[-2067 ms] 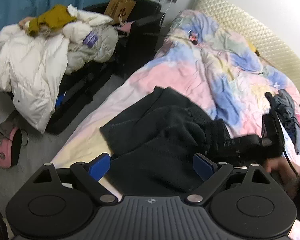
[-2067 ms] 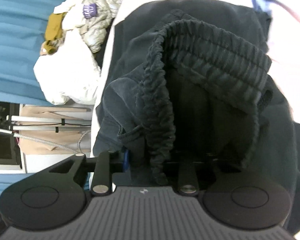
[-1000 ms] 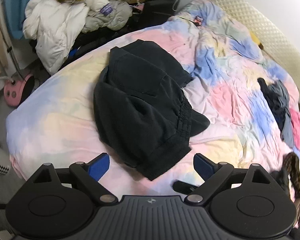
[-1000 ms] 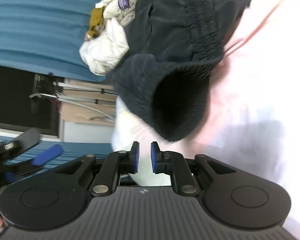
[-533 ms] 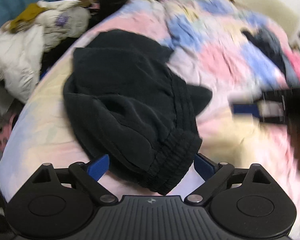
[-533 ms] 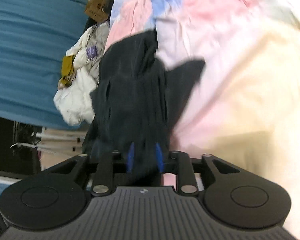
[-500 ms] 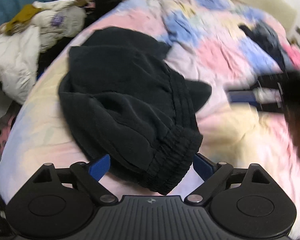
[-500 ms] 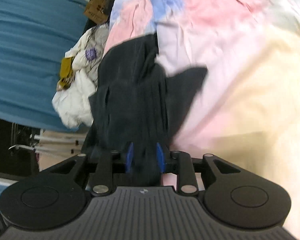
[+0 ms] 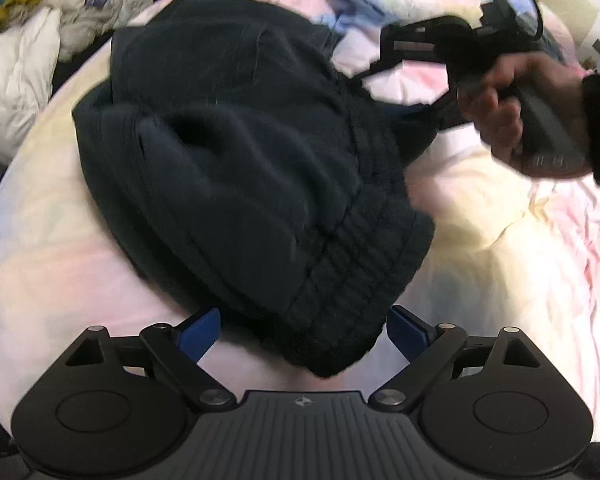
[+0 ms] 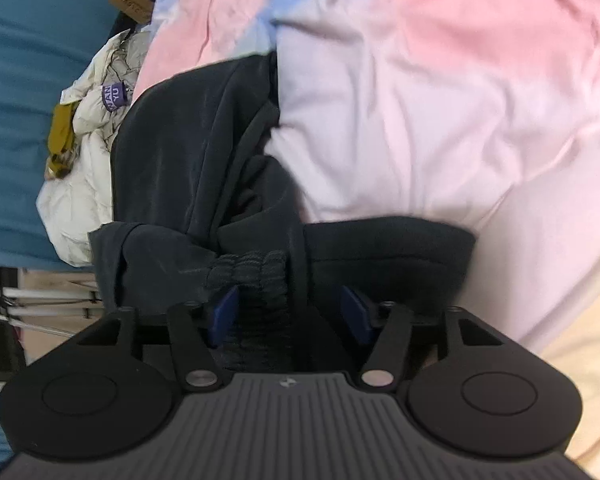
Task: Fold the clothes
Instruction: 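Lift the trousers by the waistband with the right gripper, then grasp the waistband with the left gripper while the right gripper holds it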
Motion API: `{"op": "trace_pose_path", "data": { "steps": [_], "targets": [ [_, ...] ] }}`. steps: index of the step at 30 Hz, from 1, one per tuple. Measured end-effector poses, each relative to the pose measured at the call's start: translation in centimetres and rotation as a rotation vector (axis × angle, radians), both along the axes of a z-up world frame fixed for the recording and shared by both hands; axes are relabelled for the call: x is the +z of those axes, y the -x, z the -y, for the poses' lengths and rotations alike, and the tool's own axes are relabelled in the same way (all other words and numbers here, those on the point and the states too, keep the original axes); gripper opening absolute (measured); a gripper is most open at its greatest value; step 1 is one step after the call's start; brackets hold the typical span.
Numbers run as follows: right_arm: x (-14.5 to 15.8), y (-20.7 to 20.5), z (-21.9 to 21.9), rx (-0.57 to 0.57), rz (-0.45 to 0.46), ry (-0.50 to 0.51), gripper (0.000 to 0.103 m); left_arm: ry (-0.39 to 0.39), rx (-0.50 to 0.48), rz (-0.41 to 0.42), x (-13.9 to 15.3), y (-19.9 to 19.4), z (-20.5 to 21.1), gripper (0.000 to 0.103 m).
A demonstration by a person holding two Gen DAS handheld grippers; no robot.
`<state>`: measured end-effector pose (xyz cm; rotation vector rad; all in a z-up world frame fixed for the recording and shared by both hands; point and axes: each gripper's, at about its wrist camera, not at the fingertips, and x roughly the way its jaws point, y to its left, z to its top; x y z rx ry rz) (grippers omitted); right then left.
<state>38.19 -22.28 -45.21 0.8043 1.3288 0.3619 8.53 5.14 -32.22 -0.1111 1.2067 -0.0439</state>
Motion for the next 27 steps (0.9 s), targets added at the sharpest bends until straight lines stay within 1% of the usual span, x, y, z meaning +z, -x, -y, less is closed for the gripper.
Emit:
{"op": "trace_pose_path", "data": {
  "steps": [2,3,4,6,8,9,10,11,12,14,15,19,20,21,22,23,25,27],
  "targets": [
    [0.1,0.4,-0.2,-0.017,-0.009,-0.099,0.061,-0.006,0.006,-0.017,-0.6,0.5,0.0,0.089],
    [0.4,0.6,-0.2,-0.032,0.003,-0.153,0.065,-0.009,0.010,-0.025,-0.9,0.7,0.1,0.089],
    [0.7,0.9,-0.2,-0.043,0.014,-0.202,0.065,-0.011,0.013,-0.034,-1.2,1.0,0.1,0.089],
    [1.1,1.5,-0.1,-0.055,0.033,-0.295,0.065,-0.015,0.044,-0.028,-1.8,1.3,0.0,0.089],
    [0.9,1.7,0.1,-0.058,0.043,-0.361,0.065,-0.014,0.083,-0.017,-2.3,1.6,-0.1,0.089],
    [0.6,1.8,0.2,-0.065,0.043,-0.387,0.063,-0.011,0.107,-0.010,-2.5,1.6,-0.2,0.086],
    [0.2,1.7,0.3,-0.080,0.041,-0.426,0.051,0.000,0.127,-0.002,-2.6,1.7,-0.4,0.086],
    [-0.2,1.7,0.4,-0.095,0.039,-0.477,0.044,0.015,0.146,0.008,-2.6,1.9,-0.5,0.085],
    [-0.2,1.5,0.2,-0.097,0.045,-0.513,0.039,0.030,0.165,0.018,-2.6,2.0,-0.7,0.083],
    [0.4,1.2,-0.7,-0.077,0.072,-0.557,0.039,0.033,0.185,0.049,-2.3,2.4,-0.6,0.081],
    [0.6,1.0,-1.5,-0.057,0.075,-0.552,0.039,0.029,0.189,0.063,-2.2,2.6,-0.5,0.080],
    [0.4,0.2,-4.4,-0.006,0.001,-0.337,0.039,0.009,0.227,0.110,-1.8,3.1,-0.3,0.079],
    [0.3,0.2,-4.8,-0.006,-0.010,-0.279,0.035,0.006,0.241,0.112,-1.7,3.2,-0.4,0.079],
    [0.3,0.2,-5.3,-0.006,-0.021,-0.221,0.020,0.015,0.252,0.104,-1.7,3.2,-0.6,0.079],
    [0.2,0.1,-5.7,-0.007,-0.032,-0.162,0.016,0.028,0.261,0.092,-1.7,3.2,-0.9,0.079],
    [0.8,0.3,-6.0,-0.018,-0.016,-0.125,0.012,0.039,0.269,0.086,-1.7,3.4,-1.1,0.078],
    [3.1,1.3,-6.2,-0.067,0.058,-0.107,0.011,0.052,0.286,0.079,-1.7,4.1,-1.3,0.078],
    [5.5,2.4,-5.7,-0.132,0.100,-0.144,0.010,0.052,0.301,0.075,-1.7,3.9,-1.4,0.077]
  ]
}}
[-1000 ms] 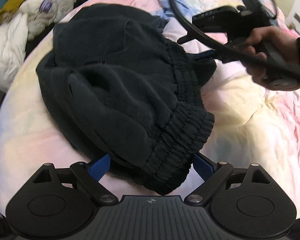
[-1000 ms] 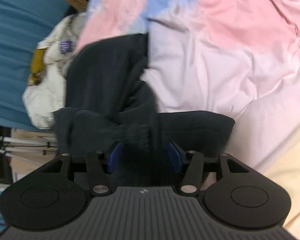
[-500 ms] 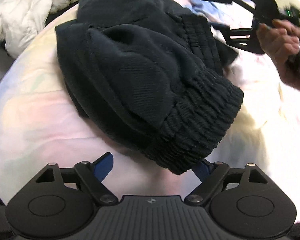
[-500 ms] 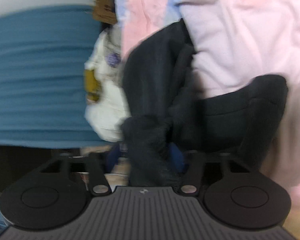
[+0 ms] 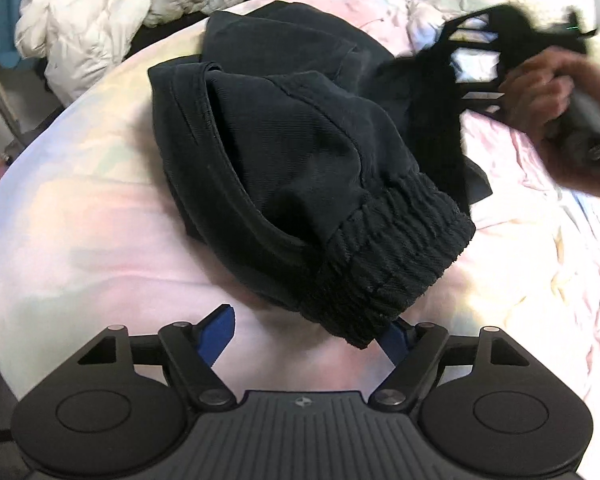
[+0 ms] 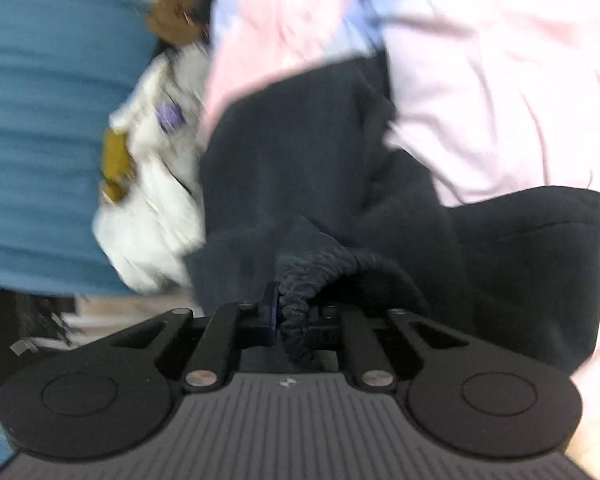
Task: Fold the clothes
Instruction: 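Grasp the waistband with the left gripper while the right gripper holds it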
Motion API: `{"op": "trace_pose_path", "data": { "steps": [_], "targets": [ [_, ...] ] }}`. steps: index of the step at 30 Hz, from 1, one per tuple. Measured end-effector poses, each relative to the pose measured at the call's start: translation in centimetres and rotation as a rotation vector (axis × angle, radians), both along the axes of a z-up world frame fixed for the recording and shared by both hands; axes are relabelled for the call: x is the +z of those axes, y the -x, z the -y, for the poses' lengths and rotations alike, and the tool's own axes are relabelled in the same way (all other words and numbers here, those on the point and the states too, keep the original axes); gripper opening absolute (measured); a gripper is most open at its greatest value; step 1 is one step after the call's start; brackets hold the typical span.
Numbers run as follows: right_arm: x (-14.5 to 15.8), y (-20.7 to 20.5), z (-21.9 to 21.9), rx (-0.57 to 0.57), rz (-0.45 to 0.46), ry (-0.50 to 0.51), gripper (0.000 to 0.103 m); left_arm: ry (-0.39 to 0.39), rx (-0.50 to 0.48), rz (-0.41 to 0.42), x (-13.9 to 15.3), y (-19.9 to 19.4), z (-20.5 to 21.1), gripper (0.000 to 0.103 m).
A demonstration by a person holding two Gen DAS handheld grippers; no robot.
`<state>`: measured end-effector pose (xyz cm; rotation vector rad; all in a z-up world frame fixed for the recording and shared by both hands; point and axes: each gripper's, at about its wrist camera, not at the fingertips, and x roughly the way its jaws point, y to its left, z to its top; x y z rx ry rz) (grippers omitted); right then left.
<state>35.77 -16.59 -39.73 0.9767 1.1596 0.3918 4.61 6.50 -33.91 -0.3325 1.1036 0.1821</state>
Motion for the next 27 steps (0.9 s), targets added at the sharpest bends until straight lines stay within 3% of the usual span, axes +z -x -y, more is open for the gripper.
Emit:
{"op": "trace_pose_path", "data": {
  "steps": [4,7,12,16,22,24,27],
  "targets": [
    [4.6,2.4,1.3,-0.047,0.077,-0.057,0.010,0.010,-0.042,0.034,0.3,-0.5,1.3,0.079],
    [7.8,3.6,2.7,-0.041,0.136,-0.079,0.010,-0.071,-0.064,0.038,0.0,-1.2,3.7,0.081],
    [11.1,4.7,4.9,-0.063,0.207,-0.142,0.010,-0.148,0.091,-0.033,-2.1,-2.1,5.0,0.083],
    [14.1,6.0,8.6,-0.079,0.259,-0.196,0.010,-0.174,0.111,0.036,-1.0,-2.5,6.6,0.080],
    [16.6,6.7,16.2,-0.072,0.316,-0.258,0.010,-0.247,0.063,0.142,2.0,-3.6,11.3,0.043],
    [16.9,6.6,18.9,-0.071,0.328,-0.272,0.010,-0.268,0.038,0.169,3.3,-4.2,13.5,0.024],
    [17.2,6.5,23.1,-0.078,0.340,-0.285,0.010,-0.330,0.009,0.220,5.6,-5.0,17.6,0.015]
  ]
}}
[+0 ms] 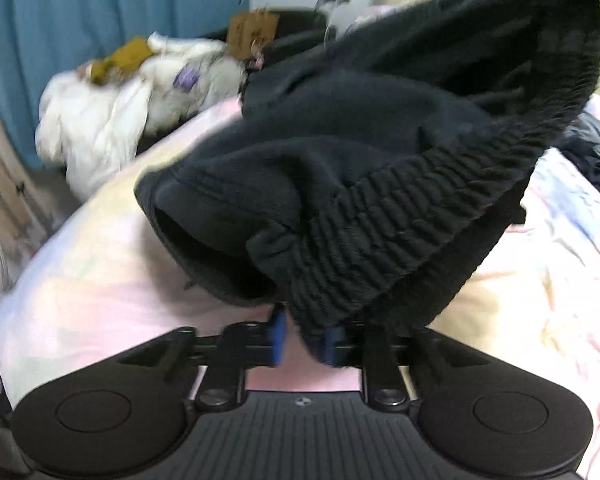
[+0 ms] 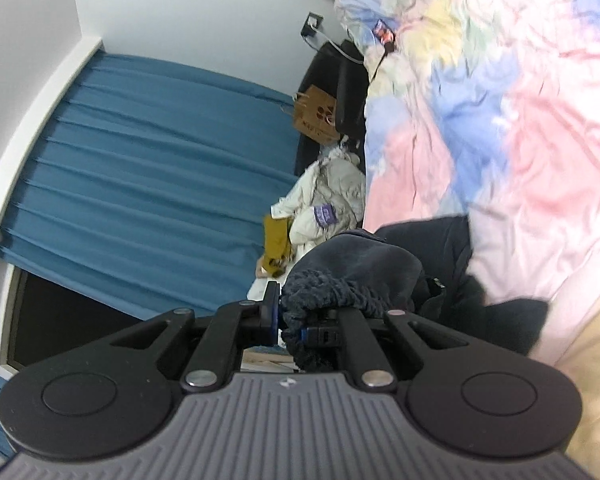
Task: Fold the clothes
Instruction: 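Grasp the waistband with the left gripper while the right gripper holds it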
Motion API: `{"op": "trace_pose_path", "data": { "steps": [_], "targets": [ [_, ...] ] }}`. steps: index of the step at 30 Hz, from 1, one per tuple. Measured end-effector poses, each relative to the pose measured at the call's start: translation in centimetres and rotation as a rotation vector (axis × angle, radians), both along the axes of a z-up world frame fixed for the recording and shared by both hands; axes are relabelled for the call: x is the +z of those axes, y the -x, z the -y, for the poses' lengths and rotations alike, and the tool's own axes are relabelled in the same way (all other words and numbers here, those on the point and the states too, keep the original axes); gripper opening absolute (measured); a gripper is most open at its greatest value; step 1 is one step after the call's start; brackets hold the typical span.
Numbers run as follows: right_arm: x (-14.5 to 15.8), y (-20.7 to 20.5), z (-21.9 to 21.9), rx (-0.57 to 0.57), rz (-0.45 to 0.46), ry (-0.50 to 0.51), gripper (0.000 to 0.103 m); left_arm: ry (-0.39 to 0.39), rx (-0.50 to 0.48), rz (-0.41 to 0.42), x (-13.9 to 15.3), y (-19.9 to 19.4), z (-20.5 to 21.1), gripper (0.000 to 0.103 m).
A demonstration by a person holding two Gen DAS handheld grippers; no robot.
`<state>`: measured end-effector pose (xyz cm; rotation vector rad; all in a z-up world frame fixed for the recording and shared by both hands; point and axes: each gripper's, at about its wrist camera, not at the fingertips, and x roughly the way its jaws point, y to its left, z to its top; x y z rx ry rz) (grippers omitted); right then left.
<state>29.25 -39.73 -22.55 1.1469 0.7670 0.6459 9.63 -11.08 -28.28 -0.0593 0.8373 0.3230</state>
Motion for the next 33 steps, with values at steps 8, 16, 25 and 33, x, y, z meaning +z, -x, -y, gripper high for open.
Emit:
{"op": "trace_pose_path", "data": {
  "steps": [8,16,25,33],
  "targets": [
    [-0.5,-0.1,12.0,-0.071,0.016,-0.031,0.010,-0.041,-0.217,0.009,4.0,-2.8,12.3,0.013],
    [-2.0,-0.8,26.3,-0.214,0.039,0.074,0.010,0.159,-0.582,-0.023,5.3,-7.1,27.2,0.013],
    [-10.4,-3.6,36.9,-0.244,-0.147,0.319,0.012,0.295,-0.710,-0.291,-3.6,-13.2,38.4,0.017],
    [-15.8,-0.4,36.2,-0.158,-0.278,0.466,0.032,0.360,-0.688,-0.367,-6.1,-11.6,32.9,0.046]
  ]
}}
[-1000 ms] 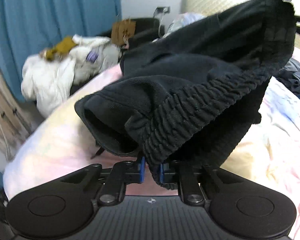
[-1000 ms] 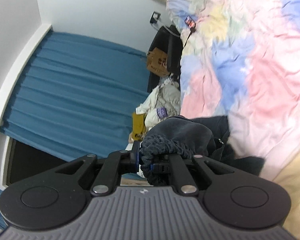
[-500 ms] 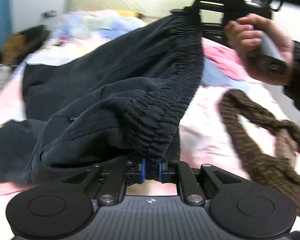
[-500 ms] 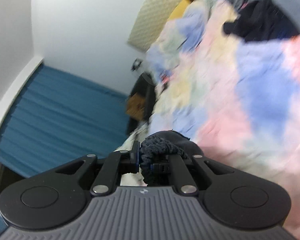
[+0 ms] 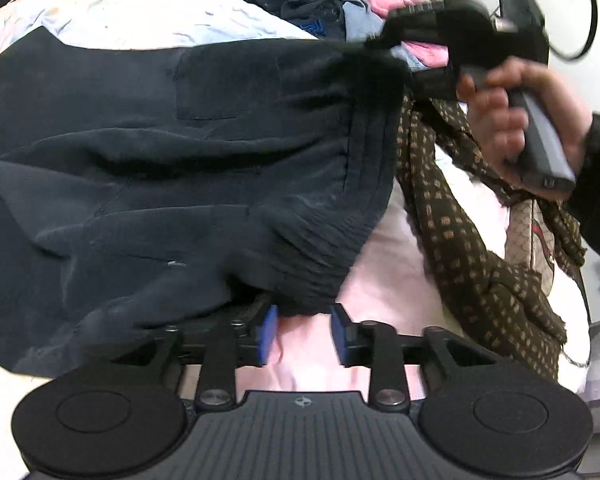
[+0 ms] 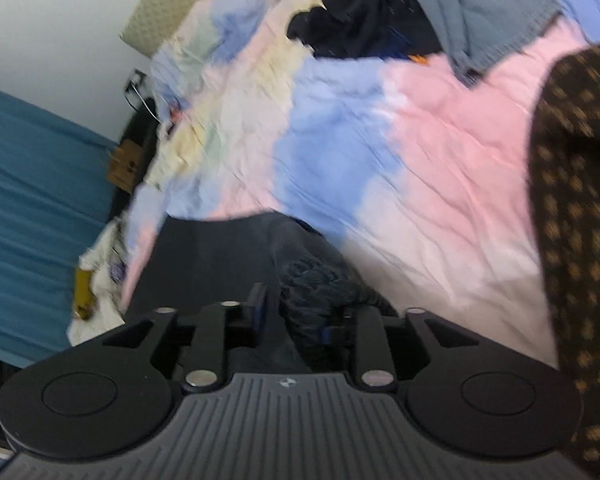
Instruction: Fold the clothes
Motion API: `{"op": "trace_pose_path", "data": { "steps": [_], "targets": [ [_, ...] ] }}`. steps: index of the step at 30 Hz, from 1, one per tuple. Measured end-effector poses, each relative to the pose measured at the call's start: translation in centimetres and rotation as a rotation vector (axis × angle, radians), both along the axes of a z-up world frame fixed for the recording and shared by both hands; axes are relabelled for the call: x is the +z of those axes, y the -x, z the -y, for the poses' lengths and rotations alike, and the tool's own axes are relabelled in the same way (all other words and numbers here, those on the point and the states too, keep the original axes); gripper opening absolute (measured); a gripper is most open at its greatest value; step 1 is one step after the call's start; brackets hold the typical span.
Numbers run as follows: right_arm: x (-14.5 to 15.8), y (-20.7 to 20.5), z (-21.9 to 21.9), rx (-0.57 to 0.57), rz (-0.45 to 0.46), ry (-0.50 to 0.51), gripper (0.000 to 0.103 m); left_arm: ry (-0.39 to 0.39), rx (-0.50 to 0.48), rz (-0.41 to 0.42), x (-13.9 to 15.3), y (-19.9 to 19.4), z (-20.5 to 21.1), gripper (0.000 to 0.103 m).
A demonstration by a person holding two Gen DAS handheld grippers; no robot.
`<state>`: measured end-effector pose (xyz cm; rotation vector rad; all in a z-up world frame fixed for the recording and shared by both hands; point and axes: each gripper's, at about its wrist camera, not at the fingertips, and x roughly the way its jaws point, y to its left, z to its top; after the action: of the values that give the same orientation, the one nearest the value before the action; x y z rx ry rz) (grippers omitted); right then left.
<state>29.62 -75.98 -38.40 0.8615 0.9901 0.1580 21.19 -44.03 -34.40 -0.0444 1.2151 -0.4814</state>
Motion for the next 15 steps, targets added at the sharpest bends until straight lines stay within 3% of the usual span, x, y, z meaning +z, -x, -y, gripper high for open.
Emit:
{"op": "trace_pose_path", "data": {
  "steps": [6,10,15],
  "targets": [
    [1.6,4.4,0.0,-0.018,0.010,0.052,0.041,0.008,0.051,0.029,2.4,2.9,-3.8,0.073],
    [3.8,6.7,-1.0,-0.006,0.065,0.085,0.046,0.000,0.142,0.032,4.1,4.5,-7.8,0.076],
    [5.7,8.7,-6.7,0.115,0.107,0.190,0.049,-0.043,0.313,0.028,5.6,5.9,-14.0,0.077]
  ]
}}
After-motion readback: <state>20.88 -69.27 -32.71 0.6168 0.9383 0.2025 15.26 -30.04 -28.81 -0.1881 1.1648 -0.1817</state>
